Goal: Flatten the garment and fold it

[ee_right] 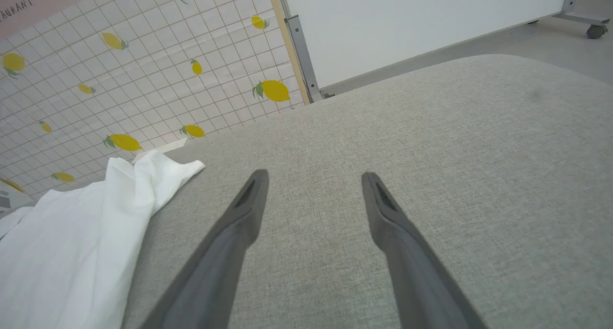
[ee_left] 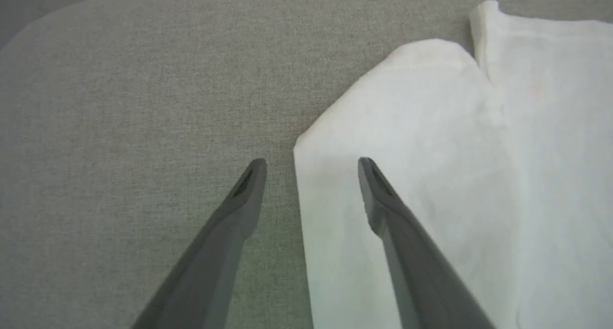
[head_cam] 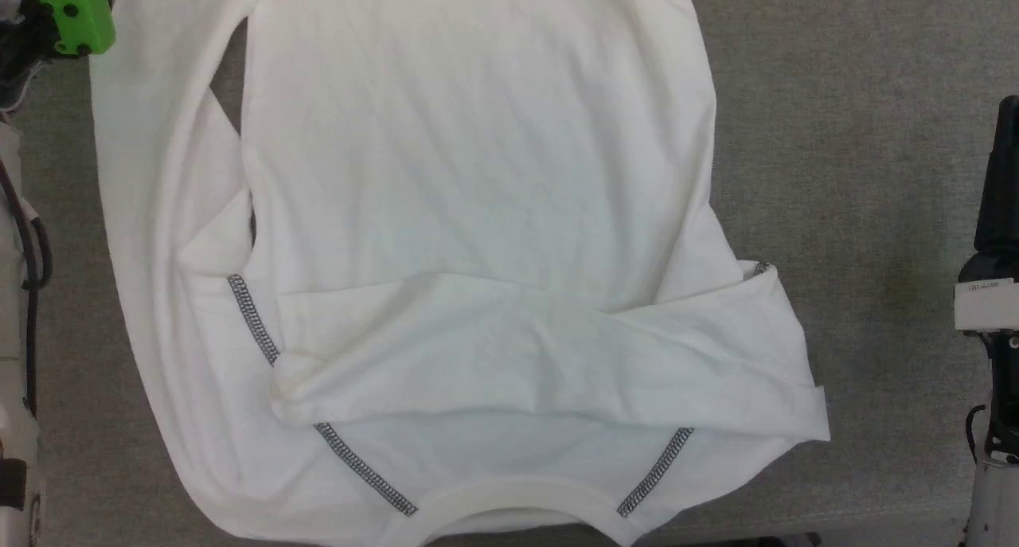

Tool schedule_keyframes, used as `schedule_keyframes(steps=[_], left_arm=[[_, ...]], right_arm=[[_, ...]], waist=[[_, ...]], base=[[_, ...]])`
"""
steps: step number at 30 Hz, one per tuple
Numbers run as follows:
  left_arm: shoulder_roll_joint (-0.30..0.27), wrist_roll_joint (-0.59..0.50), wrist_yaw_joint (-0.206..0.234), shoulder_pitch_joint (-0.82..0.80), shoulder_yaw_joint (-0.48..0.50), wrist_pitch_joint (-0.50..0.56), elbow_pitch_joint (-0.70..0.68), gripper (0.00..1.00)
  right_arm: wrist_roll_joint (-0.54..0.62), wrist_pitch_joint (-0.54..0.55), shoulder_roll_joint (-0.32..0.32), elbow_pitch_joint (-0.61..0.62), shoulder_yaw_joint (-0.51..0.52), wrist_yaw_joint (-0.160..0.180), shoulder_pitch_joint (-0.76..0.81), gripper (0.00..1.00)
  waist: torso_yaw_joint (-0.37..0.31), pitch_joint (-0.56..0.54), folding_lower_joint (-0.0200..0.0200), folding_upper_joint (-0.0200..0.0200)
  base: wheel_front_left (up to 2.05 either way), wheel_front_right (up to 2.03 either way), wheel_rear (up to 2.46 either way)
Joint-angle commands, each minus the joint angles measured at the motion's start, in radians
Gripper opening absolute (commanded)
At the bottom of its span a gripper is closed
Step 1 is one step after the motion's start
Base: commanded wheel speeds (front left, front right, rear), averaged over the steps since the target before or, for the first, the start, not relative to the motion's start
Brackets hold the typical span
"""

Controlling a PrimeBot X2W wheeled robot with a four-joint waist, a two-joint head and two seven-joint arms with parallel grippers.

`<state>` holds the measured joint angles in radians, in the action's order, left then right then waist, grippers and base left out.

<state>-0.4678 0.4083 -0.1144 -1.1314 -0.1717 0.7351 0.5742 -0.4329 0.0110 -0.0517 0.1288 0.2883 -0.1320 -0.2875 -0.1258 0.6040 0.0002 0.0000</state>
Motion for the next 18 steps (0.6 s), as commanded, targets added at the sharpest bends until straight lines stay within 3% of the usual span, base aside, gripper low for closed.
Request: schedule_keyframes(steps=[1, 7, 8, 9, 12, 18], left_arm=[[-0.008, 0.005, 0.009, -0.016, 0.002, 0.010, -0.004, 1.00], [0.002, 0.041, 0.031, 0.017, 0.009, 0.087, -0.002, 1.00], [0.004, 0.047, 0.036, 0.024, 0.011, 0.096, -0.004, 0.96], [0.009, 0.057, 0.037, 0.034, 0.015, 0.103, -0.008, 0.00], [0.020, 0.082, 0.042, 0.052, 0.032, 0.086, -0.024, 0.00], [0.043, 0.141, 0.105, 0.083, 0.143, -0.077, -0.042, 0.00]], right_arm=[[-0.008, -0.009, 0.001, 0.009, -0.001, 0.001, -0.011, 1.00], [-0.007, -0.009, 0.001, 0.018, 0.006, 0.001, -0.016, 1.00], [-0.006, -0.008, 0.001, 0.019, 0.006, 0.001, -0.017, 1.00], [-0.005, -0.007, 0.001, 0.021, 0.006, 0.001, -0.019, 1.00], [0.000, -0.004, 0.001, 0.023, 0.007, 0.001, -0.024, 1.00], [0.023, 0.008, 0.001, 0.016, 0.004, 0.001, -0.033, 1.00]], waist=[[-0.028, 0.050, -0.0002, 0.0000], [-0.017, 0.075, -0.0002, 0.0000], [-0.016, 0.076, -0.0002, 0.0000], [-0.014, 0.077, -0.0002, 0.0000], [-0.006, 0.077, -0.0002, 0.0000], [0.024, 0.030, -0.0002, 0.0000]], base=[[0.00, 0.00, 0.00], [0.00, 0.00, 0.00], [0.00, 0.00, 0.00], [0.00, 0.00, 0.00], [0.00, 0.00, 0.00], [0.00, 0.00, 0.00]])
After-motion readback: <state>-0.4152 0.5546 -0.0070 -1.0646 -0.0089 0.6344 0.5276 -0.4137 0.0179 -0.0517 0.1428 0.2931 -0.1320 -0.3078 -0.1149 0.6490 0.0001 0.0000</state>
